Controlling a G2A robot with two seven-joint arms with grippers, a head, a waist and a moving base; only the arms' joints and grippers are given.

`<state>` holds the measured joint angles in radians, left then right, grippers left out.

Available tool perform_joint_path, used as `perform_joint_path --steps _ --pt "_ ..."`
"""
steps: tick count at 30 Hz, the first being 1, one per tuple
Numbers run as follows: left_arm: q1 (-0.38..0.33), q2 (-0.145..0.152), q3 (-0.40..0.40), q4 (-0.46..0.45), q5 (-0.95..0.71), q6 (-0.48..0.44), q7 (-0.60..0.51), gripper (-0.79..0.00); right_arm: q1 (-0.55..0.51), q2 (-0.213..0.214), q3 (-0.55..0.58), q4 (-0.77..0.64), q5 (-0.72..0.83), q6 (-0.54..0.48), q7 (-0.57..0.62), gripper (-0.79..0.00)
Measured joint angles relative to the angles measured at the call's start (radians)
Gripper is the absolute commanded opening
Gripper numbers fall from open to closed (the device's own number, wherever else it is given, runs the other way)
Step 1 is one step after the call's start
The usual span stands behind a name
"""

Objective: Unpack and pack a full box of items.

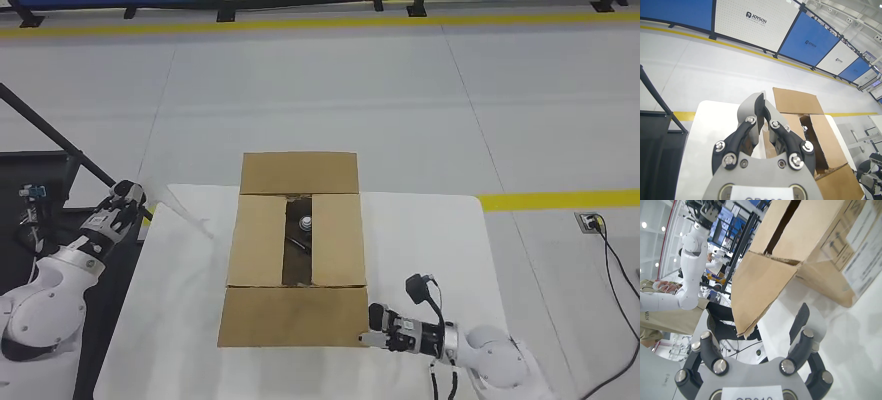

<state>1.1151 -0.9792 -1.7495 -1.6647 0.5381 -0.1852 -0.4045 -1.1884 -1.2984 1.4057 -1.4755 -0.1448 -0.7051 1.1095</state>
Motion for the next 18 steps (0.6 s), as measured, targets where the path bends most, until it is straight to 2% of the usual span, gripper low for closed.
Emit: perform_joint_path --steps 5,11,15,18 --pt "-0.002 0.002 -0.010 0.011 -0.005 0.001 0.001 -0.785 0.065 0.021 -0.099 -0.020 0.047 0.004 0.010 0.000" --pt "0.003 0.003 -0.023 0.020 -0.013 0.002 0.007 -0.785 0.151 0.062 -0.186 -0.041 0.144 -0.041 -0.035 0.000" --pt "0.007 0.004 -0.033 0.025 -0.020 0.003 0.011 -0.785 0.240 0.074 -0.194 0.023 0.222 -0.099 -0.094 0.000" --pt "0.011 0.005 -0.040 0.026 -0.025 0.006 0.016 -0.785 0.313 0.068 -0.212 0.084 0.209 -0.114 -0.141 0.000"
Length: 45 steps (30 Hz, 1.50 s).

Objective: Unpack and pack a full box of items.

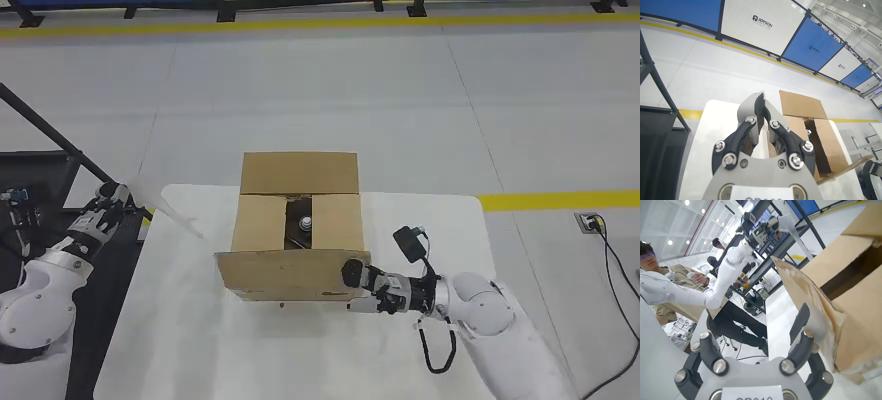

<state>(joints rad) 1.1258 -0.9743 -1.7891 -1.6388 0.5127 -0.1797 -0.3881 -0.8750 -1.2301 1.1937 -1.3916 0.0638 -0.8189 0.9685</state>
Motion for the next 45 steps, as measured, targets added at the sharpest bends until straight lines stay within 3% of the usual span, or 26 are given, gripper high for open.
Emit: perform_joint_path --steps 8,18,25,31,41,45 --pt "0.013 0.001 -0.025 0.006 -0.019 0.013 0.015 -0.785 0.194 -0.039 -0.102 0.154 -0.203 0.144 -0.202 0.000" --pt "0.021 0.004 -0.047 0.017 -0.033 0.027 0.022 -0.785 0.374 -0.092 -0.252 0.451 -0.038 0.193 -0.053 0.000" --pt "0.008 0.005 -0.035 0.009 -0.023 0.033 0.015 -0.785 0.409 -0.101 -0.246 0.493 -0.039 0.100 -0.144 0.000" --pt "0.003 0.006 -0.032 0.014 -0.026 0.033 0.015 -0.785 0.441 -0.103 -0.231 0.518 -0.166 0.116 -0.311 0.000" --pt "0.000 0.007 -0.025 0.024 -0.026 0.051 0.018 -0.785 0.440 -0.103 -0.232 0.516 -0.166 0.115 -0.311 0.000" --pt "-0.005 0.006 -0.011 0.007 -0.019 0.049 0.018 -0.785 0.444 -0.107 -0.217 0.542 -0.149 0.145 -0.376 0.000"
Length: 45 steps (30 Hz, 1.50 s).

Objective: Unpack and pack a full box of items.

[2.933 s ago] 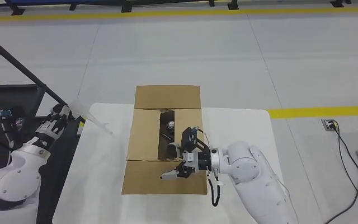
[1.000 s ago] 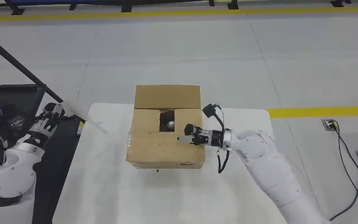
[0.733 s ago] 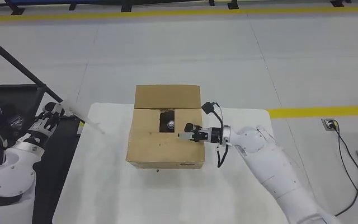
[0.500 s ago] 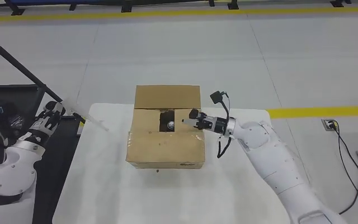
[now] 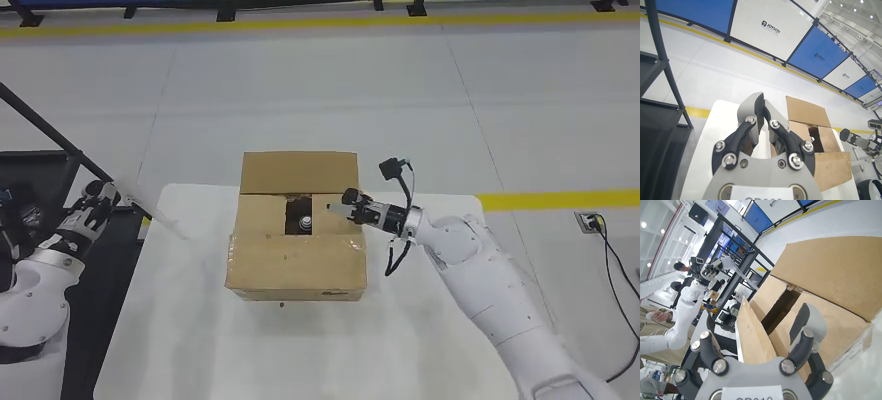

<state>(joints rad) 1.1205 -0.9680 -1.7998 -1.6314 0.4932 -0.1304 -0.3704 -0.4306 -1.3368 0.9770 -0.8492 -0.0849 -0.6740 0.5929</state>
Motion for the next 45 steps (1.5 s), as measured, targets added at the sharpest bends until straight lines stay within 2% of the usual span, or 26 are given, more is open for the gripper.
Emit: perform_joint_path --steps 9,18,23,45 --pt "0.027 0.000 -0.012 -0.010 -0.003 0.005 0.009 -0.785 0.127 -0.040 -0.004 0.277 -0.019 0.033 -0.225 0.000" --pt "0.056 0.001 -0.035 -0.023 -0.008 0.022 0.022 -0.785 0.215 -0.115 -0.063 0.494 -0.003 0.047 -0.262 0.000" --pt "0.066 0.000 -0.038 -0.029 -0.006 0.027 0.026 -0.785 0.234 -0.149 -0.087 0.543 -0.009 0.054 -0.265 0.000" --pt "0.079 0.001 -0.055 -0.035 -0.006 0.033 0.023 -0.785 0.235 -0.150 -0.087 0.544 -0.009 0.054 -0.265 0.000"
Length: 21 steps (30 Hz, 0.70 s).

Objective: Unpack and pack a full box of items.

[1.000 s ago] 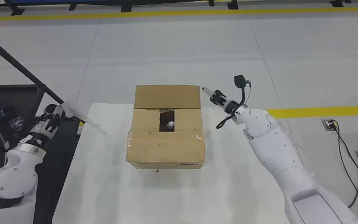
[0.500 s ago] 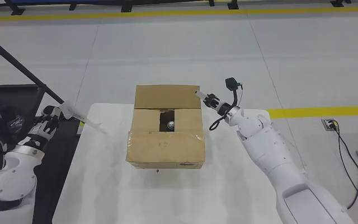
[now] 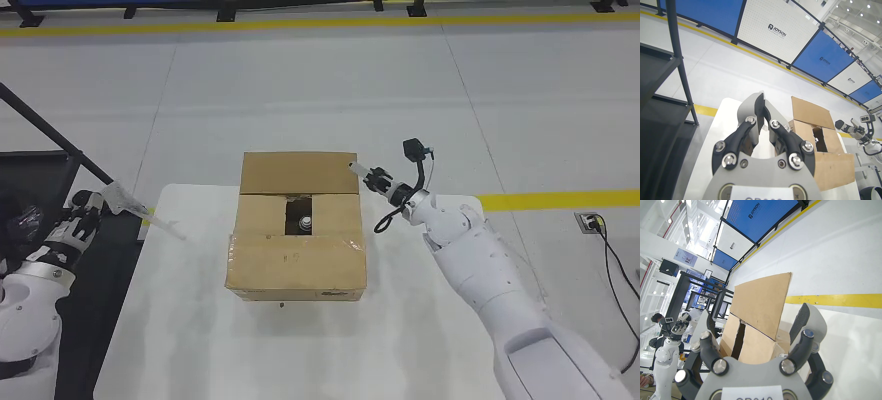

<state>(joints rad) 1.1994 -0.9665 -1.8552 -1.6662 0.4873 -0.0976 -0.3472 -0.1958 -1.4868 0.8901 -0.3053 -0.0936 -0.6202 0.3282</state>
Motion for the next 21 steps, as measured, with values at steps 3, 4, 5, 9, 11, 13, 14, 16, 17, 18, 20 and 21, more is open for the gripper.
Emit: perform_joint_path --steps 3,4,5,9,11,13,14,16,17,18,20,21 --pt "-0.005 0.000 0.010 -0.002 0.003 -0.004 -0.005 -0.785 -0.001 0.000 0.000 -0.002 0.000 0.001 0.000 0.000" --pt "-0.007 0.000 0.013 -0.003 0.005 -0.006 -0.006 -0.785 -0.007 0.000 -0.001 -0.011 -0.003 0.006 -0.002 0.000" --pt "-0.008 0.000 0.016 -0.004 0.007 -0.007 -0.006 -0.785 -0.014 0.000 -0.003 -0.027 -0.012 0.021 -0.009 0.000" --pt "-0.011 0.000 0.020 -0.008 0.006 -0.009 -0.005 -0.785 -0.037 -0.003 -0.011 -0.096 -0.056 0.103 -0.058 0.000" --pt "-0.010 0.000 0.016 -0.006 0.004 -0.009 -0.004 -0.785 -0.038 -0.005 -0.013 -0.104 -0.069 0.125 -0.063 0.000" --pt "-0.006 0.000 0.009 -0.001 0.000 -0.009 -0.001 -0.785 -0.034 -0.008 -0.014 -0.103 -0.078 0.154 -0.062 0.000" --pt "-0.004 0.000 0.005 0.001 -0.002 -0.008 -0.001 -0.785 -0.031 -0.010 -0.015 -0.099 -0.082 0.168 -0.061 0.000" --pt "0.001 0.000 -0.001 0.005 -0.005 -0.007 0.001 -0.785 -0.024 -0.015 -0.016 -0.087 -0.088 0.200 -0.062 0.000" --pt "0.003 0.001 -0.004 0.006 -0.006 -0.007 0.001 -0.785 -0.022 -0.017 -0.014 -0.082 -0.085 0.206 -0.060 0.000" --pt "0.005 0.001 -0.006 0.007 -0.007 -0.007 0.001 -0.785 -0.020 -0.019 -0.010 -0.073 -0.075 0.201 -0.048 0.000" --pt "0.007 0.001 -0.008 0.006 -0.008 -0.007 0.002 -0.785 -0.016 -0.021 -0.001 -0.058 -0.054 0.172 -0.025 0.000" --pt "0.008 0.001 -0.009 0.006 -0.008 -0.007 0.003 -0.785 -0.016 -0.021 0.006 -0.048 -0.037 0.137 -0.007 0.000"
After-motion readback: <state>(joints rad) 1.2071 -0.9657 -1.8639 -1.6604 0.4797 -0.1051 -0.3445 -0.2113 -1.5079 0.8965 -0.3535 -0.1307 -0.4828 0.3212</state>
